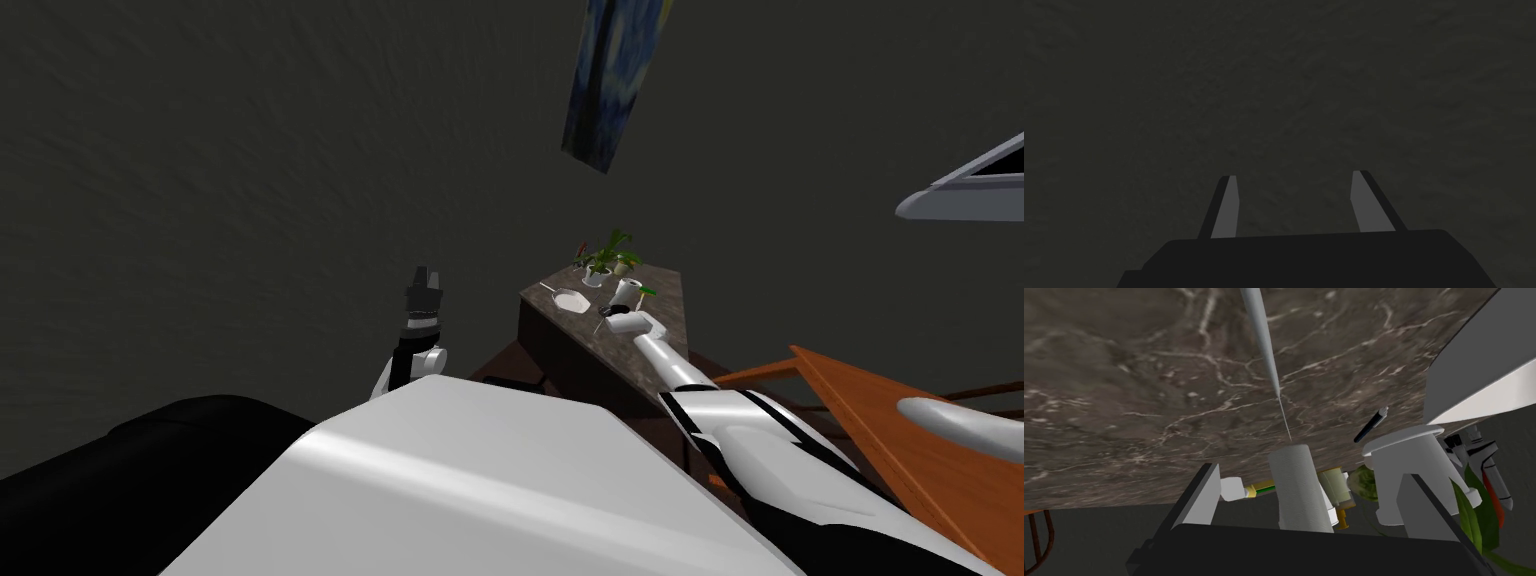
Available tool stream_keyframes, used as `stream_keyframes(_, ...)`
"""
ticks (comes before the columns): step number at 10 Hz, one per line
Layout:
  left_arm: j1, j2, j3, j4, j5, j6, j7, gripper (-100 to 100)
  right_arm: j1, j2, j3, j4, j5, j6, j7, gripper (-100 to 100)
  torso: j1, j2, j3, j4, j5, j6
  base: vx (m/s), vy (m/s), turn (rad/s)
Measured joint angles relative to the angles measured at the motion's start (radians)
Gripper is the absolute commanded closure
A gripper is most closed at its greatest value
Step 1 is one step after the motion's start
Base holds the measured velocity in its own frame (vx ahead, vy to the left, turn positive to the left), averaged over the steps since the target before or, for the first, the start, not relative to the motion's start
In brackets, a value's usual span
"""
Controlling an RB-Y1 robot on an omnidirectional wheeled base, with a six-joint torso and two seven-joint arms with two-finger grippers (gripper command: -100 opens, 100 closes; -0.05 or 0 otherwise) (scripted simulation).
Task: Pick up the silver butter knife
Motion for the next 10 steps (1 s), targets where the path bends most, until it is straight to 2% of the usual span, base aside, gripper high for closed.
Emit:
stream_keyframes(4,0.0,0.0,0.0,0.0,0.0,0.0,0.0,0,-0.021,-0.02,0.035,0.076,-0.013,0.021,0.047,-100,0.001,0.0,0.0,0.0,0.0,0.0,-0.01,0.023,0.094)
stream_keyframes(5,0.0,0.0,0.0,0.0,0.0,0.0,0.0,0,-0.019,-0.03,0.045,0.081,-0.015,0.037,0.057,-100,0.001,0.0,0.0,0.0,0.0,0.0,-0.006,0.019,0.056)
stream_keyframes(7,0.0,0.0,0.0,0.0,0.0,0.0,0.0,0,-0.043,-0.03,0.065,0.141,-0.02,0.041,0.083,-100,0.001,0.0,0.0,0.0,0.0,0.0,-0.009,0.028,0.14)
stream_keyframes(8,0.0,0.0,0.0,0.0,0.0,0.0,0.0,0,-0.038,-0.043,0.075,0.149,-0.028,0.053,0.099,-100,0.001,0.0,0.0,0.0,0.0,-0.001,-0.005,0.023,0.035)
stream_keyframes(10,0.0,0.0,0.0,0.0,0.0,0.0,0.0,0,-0.054,-0.044,0.092,0.193,-0.034,0.059,0.122,-100,0.001,0.0,0.0,0.0,0.0,0.0,-0.007,0.026,0.084)
